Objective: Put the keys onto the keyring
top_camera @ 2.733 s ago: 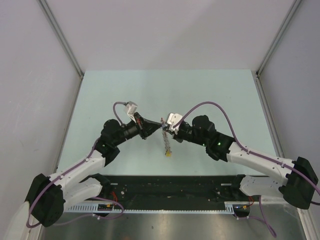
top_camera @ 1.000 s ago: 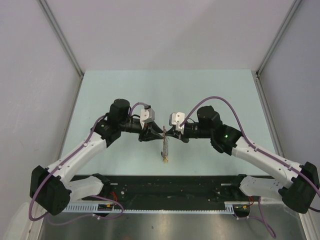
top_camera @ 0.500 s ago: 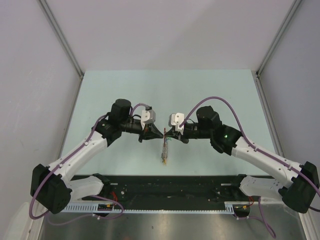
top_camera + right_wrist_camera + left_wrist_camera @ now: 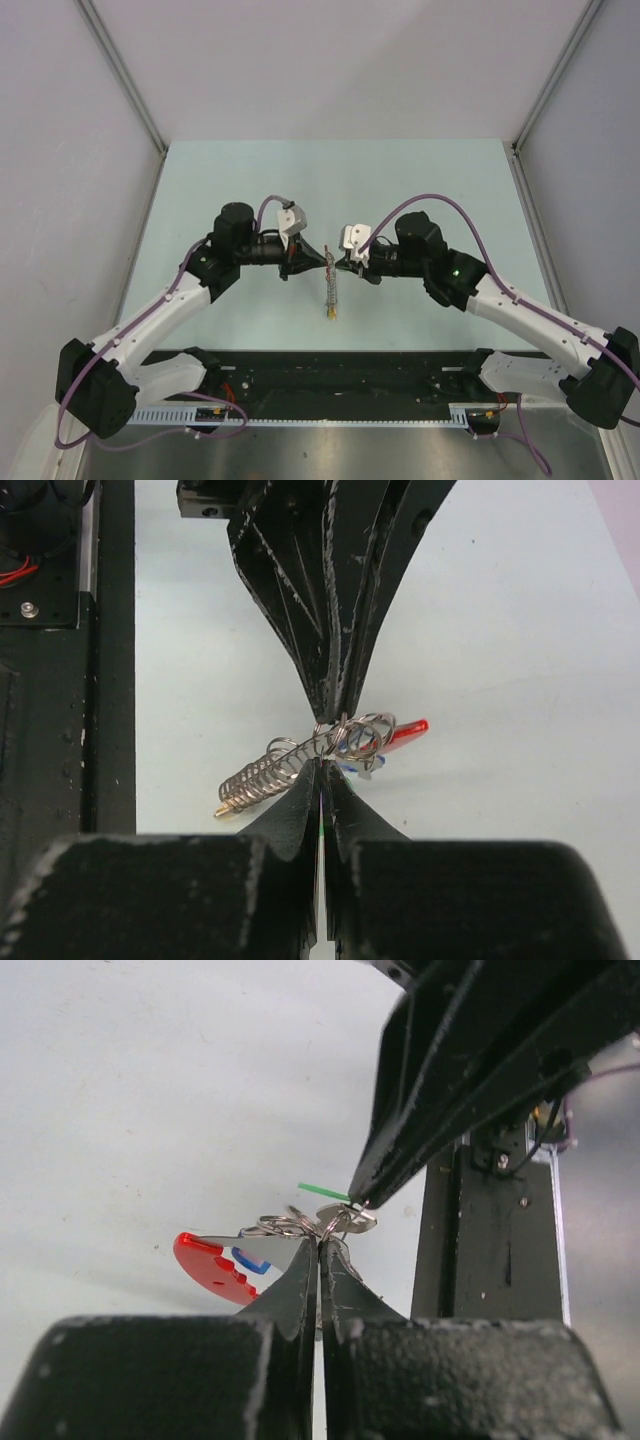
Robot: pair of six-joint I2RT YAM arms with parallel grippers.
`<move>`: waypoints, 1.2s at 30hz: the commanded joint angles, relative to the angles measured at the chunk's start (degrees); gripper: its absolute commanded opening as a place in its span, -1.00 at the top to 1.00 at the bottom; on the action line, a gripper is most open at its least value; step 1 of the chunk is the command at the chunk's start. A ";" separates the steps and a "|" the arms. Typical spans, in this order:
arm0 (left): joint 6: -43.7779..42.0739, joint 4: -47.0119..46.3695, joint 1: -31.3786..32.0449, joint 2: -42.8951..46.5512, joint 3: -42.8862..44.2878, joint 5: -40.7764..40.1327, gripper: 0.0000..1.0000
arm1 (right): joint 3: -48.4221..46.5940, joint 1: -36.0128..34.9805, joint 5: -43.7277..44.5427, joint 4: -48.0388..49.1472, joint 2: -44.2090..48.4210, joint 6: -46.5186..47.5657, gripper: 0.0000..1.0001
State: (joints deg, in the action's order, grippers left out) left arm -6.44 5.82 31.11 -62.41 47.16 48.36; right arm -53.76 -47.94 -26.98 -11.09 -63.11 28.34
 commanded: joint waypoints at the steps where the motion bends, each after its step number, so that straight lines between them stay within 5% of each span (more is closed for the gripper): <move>1: 12.49 -13.28 -0.18 3.52 -2.85 -6.77 1.00 | -2.32 -1.54 2.55 -1.92 1.06 -0.03 1.00; 8: 22.25 -24.80 -0.26 5.02 -6.90 -12.75 0.99 | -1.44 -2.68 3.60 2.83 -1.22 -2.49 1.00; 14: 21.03 -22.98 -0.96 9.75 -7.69 -22.23 -0.10 | -1.61 1.44 8.08 6.61 -2.45 -6.00 1.00; 25: 17.87 -8.03 -5.80 19.34 -5.06 -40.52 -0.96 | -10.74 15.13 18.27 9.86 -11.76 -9.96 1.00; 31: 17.16 3.20 -7.12 25.75 -3.74 -55.99 -1.00 | -13.48 24.37 22.85 17.15 -15.99 -16.45 1.00; 36: 16.02 9.11 -7.21 31.81 -4.88 -58.99 -1.00 | -11.64 27.90 22.33 9.44 -17.57 -22.09 0.97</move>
State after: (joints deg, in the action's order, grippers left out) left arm 10.94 8.43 24.34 -34.79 40.84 -4.01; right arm -64.64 -21.63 -6.00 -0.21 -80.14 12.36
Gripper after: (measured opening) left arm 0.996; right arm 0.007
